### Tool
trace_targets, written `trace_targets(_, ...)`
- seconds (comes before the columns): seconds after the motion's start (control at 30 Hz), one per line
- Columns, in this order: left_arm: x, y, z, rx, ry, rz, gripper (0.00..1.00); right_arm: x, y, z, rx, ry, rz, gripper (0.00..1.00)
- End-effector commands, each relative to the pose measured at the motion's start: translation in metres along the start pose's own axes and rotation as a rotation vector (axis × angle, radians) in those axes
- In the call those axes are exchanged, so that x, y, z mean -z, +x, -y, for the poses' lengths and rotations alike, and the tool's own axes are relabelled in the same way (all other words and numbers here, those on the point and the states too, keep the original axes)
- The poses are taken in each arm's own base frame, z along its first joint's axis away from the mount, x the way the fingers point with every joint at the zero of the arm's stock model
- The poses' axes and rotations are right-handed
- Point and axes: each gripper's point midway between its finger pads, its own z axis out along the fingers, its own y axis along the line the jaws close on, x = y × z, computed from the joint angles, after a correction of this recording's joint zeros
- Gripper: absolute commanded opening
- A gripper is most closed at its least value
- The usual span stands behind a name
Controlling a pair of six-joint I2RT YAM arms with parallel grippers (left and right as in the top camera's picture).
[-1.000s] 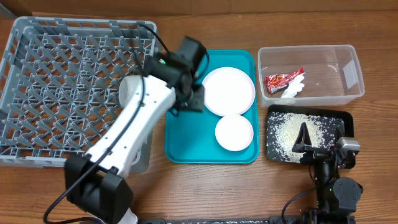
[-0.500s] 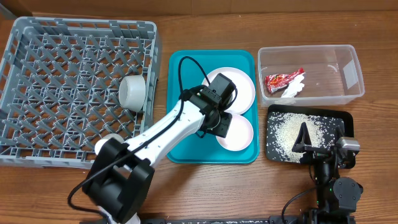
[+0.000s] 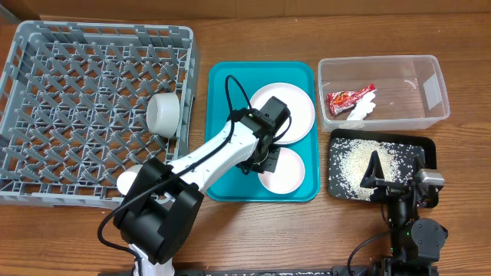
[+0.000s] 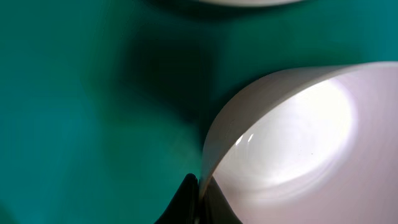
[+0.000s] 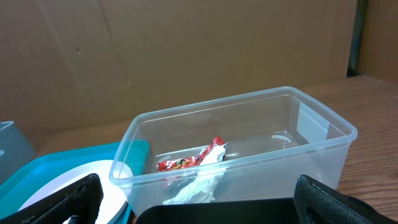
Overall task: Sort waste into correct bins and load items into the dishwasher
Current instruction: 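Grasp the small white plate's edge with the left gripper and lift, then stand the small plate upright in the dish rack slots and release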
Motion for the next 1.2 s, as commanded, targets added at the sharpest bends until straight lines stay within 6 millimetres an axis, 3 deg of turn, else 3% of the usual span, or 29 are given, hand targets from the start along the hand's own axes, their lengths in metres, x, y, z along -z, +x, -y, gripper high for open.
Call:
trace_targets(0.0,0.042,-0.025,-0.019,0.011,-0.104,0.092,0.04,0.000,0.001,0.001,0.001,0.004,0.008,1.00)
trace_targets(0.03,0.056,-0.028,-0.027,0.013,-0.142,0.106,0.04,0.000,0.001,0.001,0.001,0.004,0.008,1.00)
trace_targets(0.17,0.154,-0.035,-0.094,0.060,-0.459,0.190,0.04,0.000,0.001,0.001,0.001,0.004,0.008,1.00)
trace_targets(0.3,0.232,-0.033,-0.147,0.142,-0.688,0.290,0.04,0.000,0.001,0.001,0.001,0.004,0.008,1.00)
trace_targets(0.37,0.258,-0.029,-0.167,0.181,-0.779,0.329,0.04,0.000,0.001,0.001,0.001,0.004,0.008,1.00)
trace_targets(0.47,0.281,-0.024,-0.197,0.214,-0.936,0.351,0.04,0.000,0.001,0.001,0.001,0.004,0.008,1.00)
trace_targets(0.67,0.304,-0.018,-0.239,0.321,-1.254,0.427,0.04,0.000,0.001,0.001,0.001,0.004,0.008,1.00)
trace_targets(0.77,0.305,-0.016,-0.251,0.379,-1.345,0.484,0.04,0.000,0.001,0.001,0.001,0.004,0.008,1.00)
trace_targets(1.17,0.239,0.000,-0.323,0.600,-1.413,0.448,0.04,0.000,0.001,0.001,0.001,0.004,0.008,1.00)
